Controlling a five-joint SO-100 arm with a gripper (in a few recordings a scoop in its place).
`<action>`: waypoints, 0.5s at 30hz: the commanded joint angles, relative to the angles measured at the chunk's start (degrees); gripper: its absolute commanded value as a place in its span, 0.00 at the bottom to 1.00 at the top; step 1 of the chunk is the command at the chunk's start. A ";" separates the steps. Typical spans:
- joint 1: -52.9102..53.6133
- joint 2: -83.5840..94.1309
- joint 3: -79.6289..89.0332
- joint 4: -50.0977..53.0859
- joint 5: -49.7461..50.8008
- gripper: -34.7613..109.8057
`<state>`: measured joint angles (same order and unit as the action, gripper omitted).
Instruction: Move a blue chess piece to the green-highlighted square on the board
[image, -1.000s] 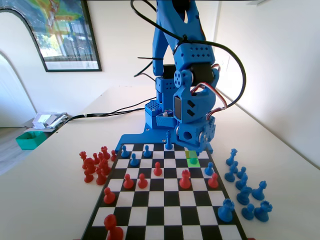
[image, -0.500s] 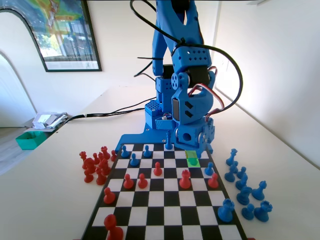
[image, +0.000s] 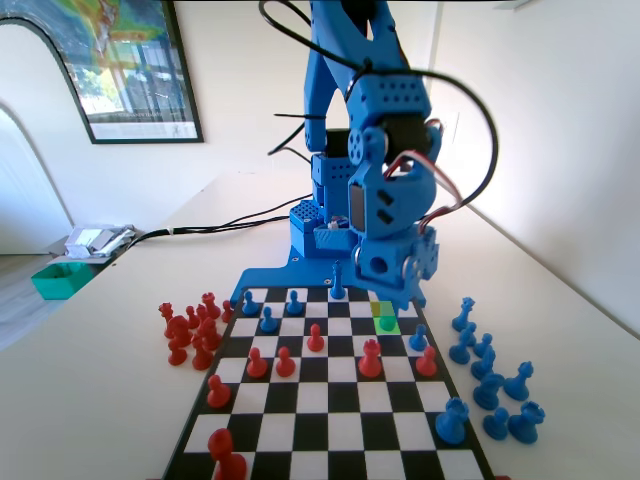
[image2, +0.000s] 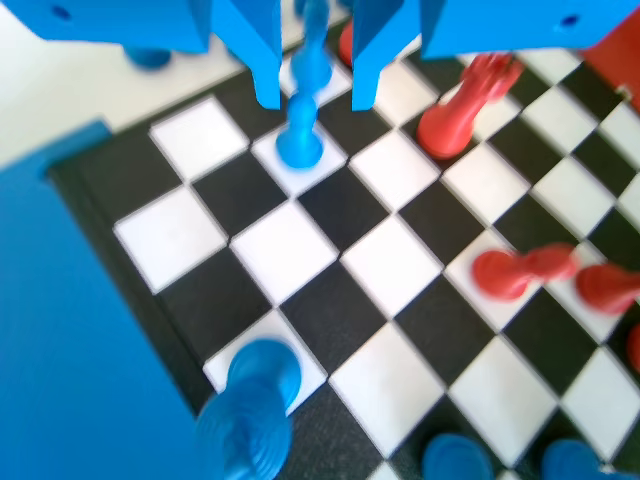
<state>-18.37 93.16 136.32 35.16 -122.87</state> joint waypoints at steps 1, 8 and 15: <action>-0.97 6.42 -6.15 9.14 1.14 0.29; -0.53 12.74 -10.99 19.42 5.45 0.25; 0.97 21.62 -15.82 30.67 12.22 0.25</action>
<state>-17.93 106.70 125.33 59.50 -112.94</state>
